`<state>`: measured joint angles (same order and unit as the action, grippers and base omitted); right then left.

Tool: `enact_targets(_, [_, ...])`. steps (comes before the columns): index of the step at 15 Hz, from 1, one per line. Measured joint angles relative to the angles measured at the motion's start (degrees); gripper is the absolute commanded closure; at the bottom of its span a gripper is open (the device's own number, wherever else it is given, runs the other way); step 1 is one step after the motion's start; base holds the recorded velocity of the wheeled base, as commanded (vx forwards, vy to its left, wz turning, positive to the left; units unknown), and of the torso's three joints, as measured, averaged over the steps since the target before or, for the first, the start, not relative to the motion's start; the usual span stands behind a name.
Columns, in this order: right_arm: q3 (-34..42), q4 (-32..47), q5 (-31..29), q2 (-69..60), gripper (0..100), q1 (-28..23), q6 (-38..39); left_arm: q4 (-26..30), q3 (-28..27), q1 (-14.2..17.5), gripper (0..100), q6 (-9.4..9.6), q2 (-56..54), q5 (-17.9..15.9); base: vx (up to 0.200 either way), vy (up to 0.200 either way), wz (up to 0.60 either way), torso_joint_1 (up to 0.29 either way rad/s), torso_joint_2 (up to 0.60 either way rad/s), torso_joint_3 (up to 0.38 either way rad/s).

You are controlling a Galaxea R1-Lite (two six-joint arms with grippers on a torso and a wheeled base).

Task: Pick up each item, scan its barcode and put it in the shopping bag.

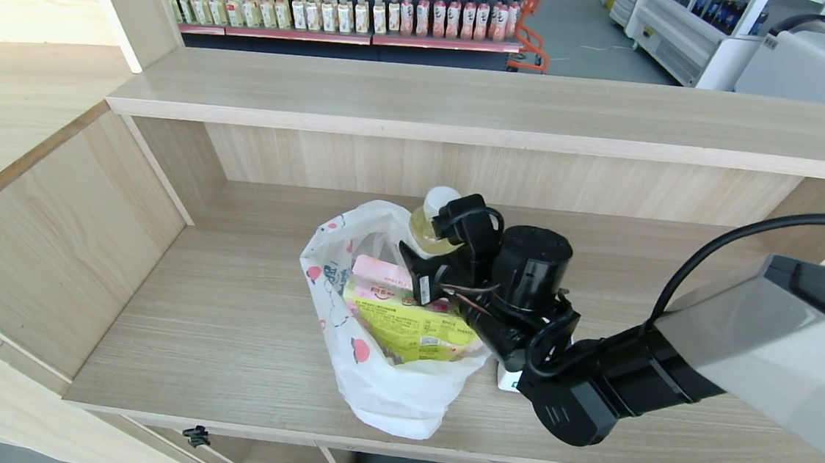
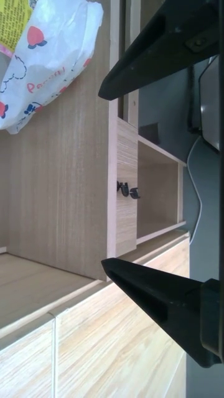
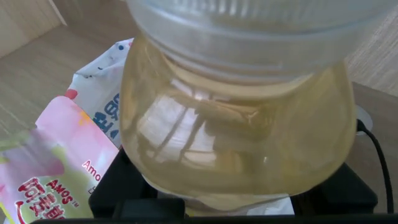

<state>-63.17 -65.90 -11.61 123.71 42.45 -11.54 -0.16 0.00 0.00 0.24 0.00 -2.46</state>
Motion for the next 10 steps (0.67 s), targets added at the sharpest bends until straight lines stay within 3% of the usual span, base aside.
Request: enact_targets(10, [4.6,2.21,20.42,-2.79,100,-6.12,2.99,0.0,0.0,0.0,0,0.02,0.0,0.01,0.0,0.0,0.0,0.0,0.0,0.0])
